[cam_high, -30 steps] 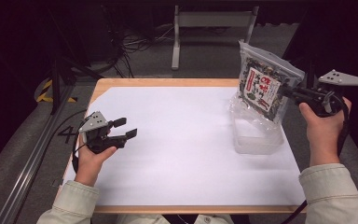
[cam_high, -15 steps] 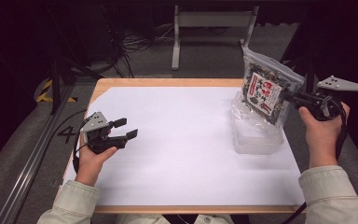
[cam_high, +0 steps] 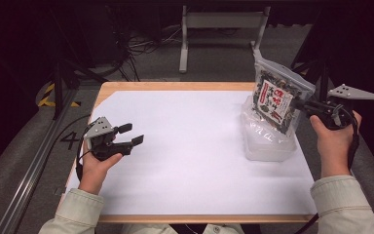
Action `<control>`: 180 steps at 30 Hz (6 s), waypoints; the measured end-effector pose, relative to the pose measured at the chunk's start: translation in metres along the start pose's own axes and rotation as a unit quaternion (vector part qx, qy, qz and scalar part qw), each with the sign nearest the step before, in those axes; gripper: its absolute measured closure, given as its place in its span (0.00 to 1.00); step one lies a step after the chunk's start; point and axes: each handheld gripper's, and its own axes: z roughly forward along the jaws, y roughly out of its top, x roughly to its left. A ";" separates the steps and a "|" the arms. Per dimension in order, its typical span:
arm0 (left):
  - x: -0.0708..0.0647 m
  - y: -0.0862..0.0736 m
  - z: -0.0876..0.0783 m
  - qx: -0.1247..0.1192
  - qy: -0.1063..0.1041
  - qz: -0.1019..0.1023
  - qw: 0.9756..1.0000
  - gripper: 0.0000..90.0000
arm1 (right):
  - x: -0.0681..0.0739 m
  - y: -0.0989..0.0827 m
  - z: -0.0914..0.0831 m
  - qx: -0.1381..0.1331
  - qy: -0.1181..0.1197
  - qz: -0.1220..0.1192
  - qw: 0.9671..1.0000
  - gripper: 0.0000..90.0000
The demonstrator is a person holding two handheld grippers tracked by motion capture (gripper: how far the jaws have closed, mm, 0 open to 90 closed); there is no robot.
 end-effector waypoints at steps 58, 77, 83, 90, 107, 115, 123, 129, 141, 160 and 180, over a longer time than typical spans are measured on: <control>0.002 -0.001 0.000 0.002 0.004 -0.002 1.000 0.38 | -0.011 -0.056 0.011 0.017 0.012 0.038 0.999 0.86; 0.001 -0.006 0.002 0.009 0.005 -0.008 1.000 0.37 | -0.016 -0.057 0.006 0.004 0.008 0.059 0.998 0.68; 0.001 -0.011 -0.002 0.008 0.004 -0.015 1.000 0.37 | -0.012 -0.060 -0.002 -0.004 0.011 0.059 0.998 0.49; -0.004 -0.011 -0.008 0.006 0.003 -0.009 1.000 0.37 | -0.001 -0.059 -0.022 -0.013 0.000 0.036 0.999 0.41; -0.019 -0.018 -0.020 0.002 -0.004 0.009 1.000 0.33 | 0.061 -0.059 -0.048 -0.037 0.051 -0.024 0.998 0.23; -0.024 -0.023 -0.021 0.001 0.002 0.009 1.000 0.28 | 0.091 -0.066 -0.030 -0.034 0.098 -0.039 0.994 0.18; -0.027 -0.027 -0.018 0.001 0.003 0.002 1.000 0.25 | 0.110 -0.081 -0.007 -0.030 0.131 -0.045 0.990 0.19; -0.028 -0.031 -0.016 0.001 0.003 0.001 1.000 0.25 | 0.122 -0.098 0.010 -0.024 0.146 -0.045 0.988 0.20; -0.030 -0.037 -0.011 0.006 0.001 0.011 1.000 0.23 | 0.135 -0.121 0.028 -0.016 0.163 -0.066 0.984 0.20; -0.033 -0.042 -0.003 0.025 -0.002 0.022 0.999 0.21 | 0.142 -0.155 0.053 0.034 0.161 -0.072 0.984 0.22; -0.033 -0.052 -0.002 0.028 -0.001 0.008 1.000 0.20 | 0.147 -0.159 0.058 0.043 0.163 -0.079 0.982 0.23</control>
